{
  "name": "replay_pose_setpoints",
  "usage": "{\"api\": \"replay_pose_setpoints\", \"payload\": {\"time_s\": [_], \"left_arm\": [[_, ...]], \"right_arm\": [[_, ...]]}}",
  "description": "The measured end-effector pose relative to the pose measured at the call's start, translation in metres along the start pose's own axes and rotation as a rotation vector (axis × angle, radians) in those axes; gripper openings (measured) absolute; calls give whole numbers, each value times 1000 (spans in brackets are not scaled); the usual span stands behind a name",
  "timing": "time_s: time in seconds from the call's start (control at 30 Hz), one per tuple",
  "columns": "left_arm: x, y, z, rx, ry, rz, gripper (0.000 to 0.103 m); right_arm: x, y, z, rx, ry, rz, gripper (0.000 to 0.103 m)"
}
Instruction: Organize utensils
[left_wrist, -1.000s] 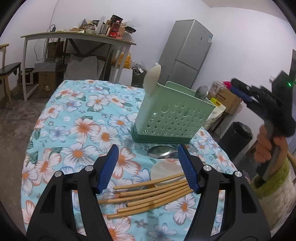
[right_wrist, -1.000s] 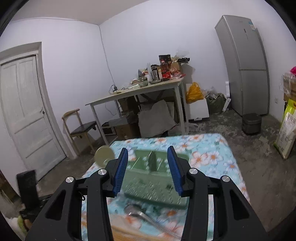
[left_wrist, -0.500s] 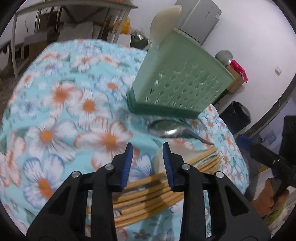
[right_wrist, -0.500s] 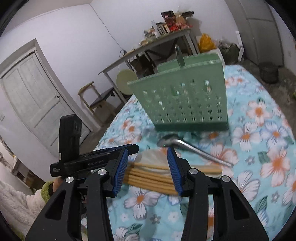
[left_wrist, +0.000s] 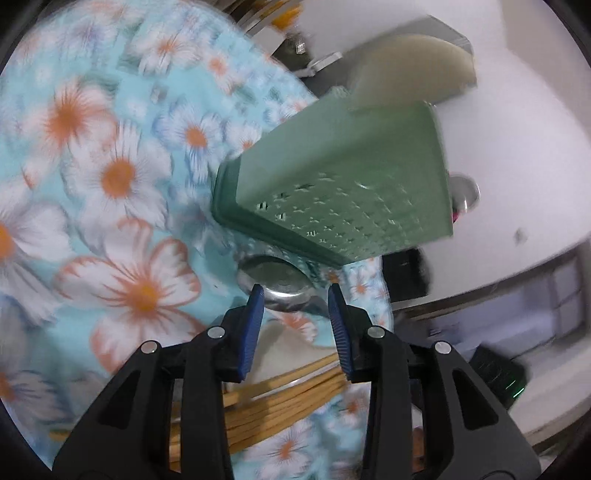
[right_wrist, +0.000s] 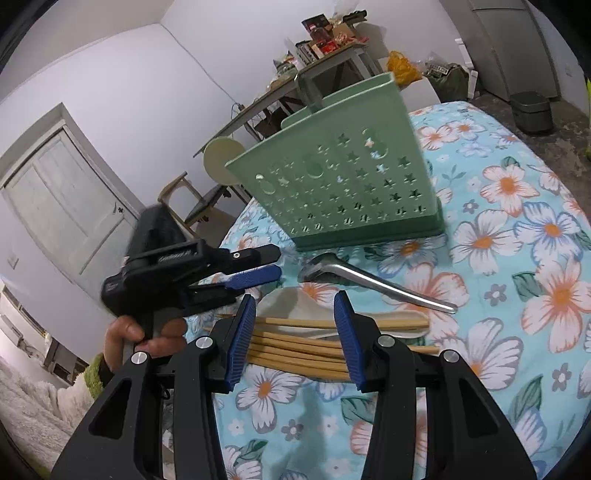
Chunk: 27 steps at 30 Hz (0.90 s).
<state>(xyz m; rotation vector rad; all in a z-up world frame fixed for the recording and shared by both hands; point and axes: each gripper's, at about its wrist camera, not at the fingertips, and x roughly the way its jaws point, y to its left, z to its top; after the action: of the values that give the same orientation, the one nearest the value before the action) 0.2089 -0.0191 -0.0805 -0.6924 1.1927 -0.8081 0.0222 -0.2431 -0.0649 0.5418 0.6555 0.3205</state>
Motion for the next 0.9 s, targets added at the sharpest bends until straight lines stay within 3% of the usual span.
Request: {"api": "replay_pose_setpoints", "payload": {"time_s": [0.17, 0.47, 0.5, 0.8, 0.9], "left_arm": [[13, 32, 4, -239, 56, -89, 34], [15, 40, 0, -384, 19, -70, 35], [14, 37, -2, -399, 22, -71, 40], [23, 20, -6, -402, 20, -39, 64], [32, 5, 3, -341, 34, 31, 65]], "right_arm": [[-6, -11, 0, 26, -17, 14, 44], [-9, -22, -2, 50, -38, 47, 44], [-11, -22, -2, 50, -41, 47, 44], [-15, -36, -2, 85, -54, 67, 44], [-17, -37, -2, 84, -64, 65, 44]]}}
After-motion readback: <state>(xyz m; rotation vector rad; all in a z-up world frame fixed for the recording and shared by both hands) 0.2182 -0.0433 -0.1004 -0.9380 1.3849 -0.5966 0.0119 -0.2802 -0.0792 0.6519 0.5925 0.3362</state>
